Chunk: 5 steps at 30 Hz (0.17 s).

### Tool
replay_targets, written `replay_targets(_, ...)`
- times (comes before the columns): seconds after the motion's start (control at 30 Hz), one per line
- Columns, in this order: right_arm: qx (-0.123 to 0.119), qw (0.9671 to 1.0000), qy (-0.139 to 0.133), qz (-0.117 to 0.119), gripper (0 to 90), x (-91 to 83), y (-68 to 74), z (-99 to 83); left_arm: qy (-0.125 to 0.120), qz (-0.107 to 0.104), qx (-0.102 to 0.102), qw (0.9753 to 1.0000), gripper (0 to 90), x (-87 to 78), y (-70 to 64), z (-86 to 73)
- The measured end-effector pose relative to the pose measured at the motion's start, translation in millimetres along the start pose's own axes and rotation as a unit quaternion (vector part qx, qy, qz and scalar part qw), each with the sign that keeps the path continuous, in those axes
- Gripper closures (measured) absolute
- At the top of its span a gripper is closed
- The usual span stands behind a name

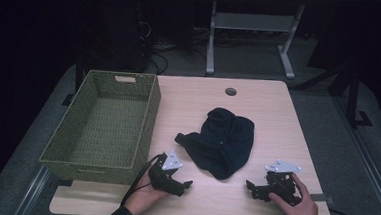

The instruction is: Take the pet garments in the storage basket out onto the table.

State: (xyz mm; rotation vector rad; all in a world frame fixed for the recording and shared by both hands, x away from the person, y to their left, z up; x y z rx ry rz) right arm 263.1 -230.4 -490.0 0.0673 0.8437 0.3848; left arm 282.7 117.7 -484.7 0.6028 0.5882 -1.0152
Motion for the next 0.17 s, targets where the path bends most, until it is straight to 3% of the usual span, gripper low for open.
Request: replay_targets(0.17, 0.000, 1.0000, 0.000, 0.000, 0.4, 0.1, 0.0, 0.0, 0.001, 0.002, -0.003, 1.0000, 12.7, -0.5, -0.4, -0.3)
Point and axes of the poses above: each handheld gripper's, and its own axes: x roughly forward along the jaws, z roughly out of its top, y roughly to its left, the point moved 1 cm from there along x, roughly forward along the jaws, and after that the axes turned 15 degrees about x, right-handed, at the moved point
